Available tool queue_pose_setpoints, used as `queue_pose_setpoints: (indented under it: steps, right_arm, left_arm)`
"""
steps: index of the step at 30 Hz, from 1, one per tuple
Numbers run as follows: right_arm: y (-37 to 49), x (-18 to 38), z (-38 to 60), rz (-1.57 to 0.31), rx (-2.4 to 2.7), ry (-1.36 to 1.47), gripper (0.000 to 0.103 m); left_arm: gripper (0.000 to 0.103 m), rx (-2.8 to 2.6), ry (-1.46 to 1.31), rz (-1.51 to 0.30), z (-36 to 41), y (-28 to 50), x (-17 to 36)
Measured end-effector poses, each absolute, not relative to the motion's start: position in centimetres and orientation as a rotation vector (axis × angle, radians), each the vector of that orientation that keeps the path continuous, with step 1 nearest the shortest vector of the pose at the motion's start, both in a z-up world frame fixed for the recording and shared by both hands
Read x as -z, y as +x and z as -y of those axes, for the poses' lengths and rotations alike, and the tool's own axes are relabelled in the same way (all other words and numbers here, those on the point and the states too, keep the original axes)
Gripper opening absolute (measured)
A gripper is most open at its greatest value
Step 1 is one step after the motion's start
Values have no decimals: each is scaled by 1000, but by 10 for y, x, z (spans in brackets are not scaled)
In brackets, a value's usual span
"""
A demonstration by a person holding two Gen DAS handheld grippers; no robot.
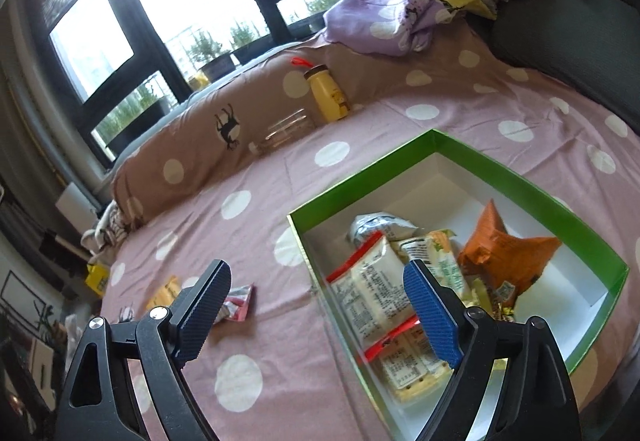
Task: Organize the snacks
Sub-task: 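Move the right tool to the orange square cake packet, then grasp the orange cake packet with the right gripper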
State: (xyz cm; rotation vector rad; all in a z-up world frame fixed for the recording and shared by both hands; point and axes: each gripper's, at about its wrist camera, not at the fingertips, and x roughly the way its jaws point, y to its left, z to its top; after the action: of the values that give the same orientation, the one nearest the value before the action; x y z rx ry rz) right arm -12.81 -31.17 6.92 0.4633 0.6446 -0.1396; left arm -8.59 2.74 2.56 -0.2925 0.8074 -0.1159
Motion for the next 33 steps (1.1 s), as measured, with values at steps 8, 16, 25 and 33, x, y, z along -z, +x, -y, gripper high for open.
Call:
queue_pose_setpoints:
  steps: [8, 16, 25, 33]
  right_arm:
    - [-82, -50, 232, -808, -105, 450, 88]
    - [10, -27, 133, -1019, -232, 161, 88]
    - [72, 27, 64, -1154, -275, -99, 88]
    - [67, 38, 62, -1101, -284, -151, 64]
  left_arm:
    - [82, -2, -400, -836, -74, -73, -13]
    - [82, -6, -434, -880, -87, -65, -8]
    - [82, -18, -468, -887, -98, -64, -8]
    - [82, -11, -452, -895, -93, -63, -8]
